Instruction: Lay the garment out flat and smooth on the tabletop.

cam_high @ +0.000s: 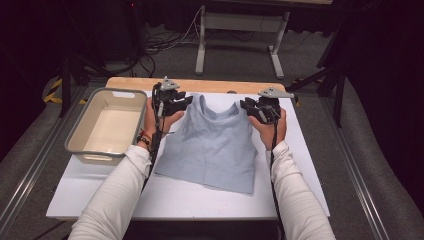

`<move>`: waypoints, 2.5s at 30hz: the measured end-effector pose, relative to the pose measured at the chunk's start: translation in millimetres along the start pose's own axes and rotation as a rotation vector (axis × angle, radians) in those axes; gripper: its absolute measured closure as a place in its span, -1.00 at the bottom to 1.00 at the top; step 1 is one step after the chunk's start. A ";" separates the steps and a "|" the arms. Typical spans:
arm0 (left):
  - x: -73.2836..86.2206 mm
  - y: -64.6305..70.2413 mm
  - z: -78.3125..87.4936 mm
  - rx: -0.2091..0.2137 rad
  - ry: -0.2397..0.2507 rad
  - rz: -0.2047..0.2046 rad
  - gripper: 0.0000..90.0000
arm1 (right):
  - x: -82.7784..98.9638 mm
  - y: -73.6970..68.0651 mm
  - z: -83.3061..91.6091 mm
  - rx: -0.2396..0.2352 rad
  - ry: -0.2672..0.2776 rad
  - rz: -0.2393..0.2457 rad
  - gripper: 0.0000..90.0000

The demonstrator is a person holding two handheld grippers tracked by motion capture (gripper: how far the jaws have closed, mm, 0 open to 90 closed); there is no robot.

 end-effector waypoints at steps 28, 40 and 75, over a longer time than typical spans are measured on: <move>122.2 41.2 43.4 0.116 -0.267 -0.231 -0.47 | 118.4 -7.5 62.1 -0.125 -0.207 -0.009 0.10; 154.5 43.5 63.0 0.246 -0.327 -0.212 0.18 | 135.8 -3.3 56.9 -0.188 -0.271 -0.070 0.69; 170.0 48.7 103.9 0.179 -0.258 -0.244 -0.18 | 132.9 6.5 87.1 -0.061 -0.186 0.006 0.07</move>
Point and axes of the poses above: each handheld gripper's, and its own axes: z roughly backward along the jaws, x roughly out of its underside, y roughly to its right, the point moved 5 cm from there along -z, roughly forward along the jaws, and after that the axes turned 3 degrees about y, right-handed, at the moved point
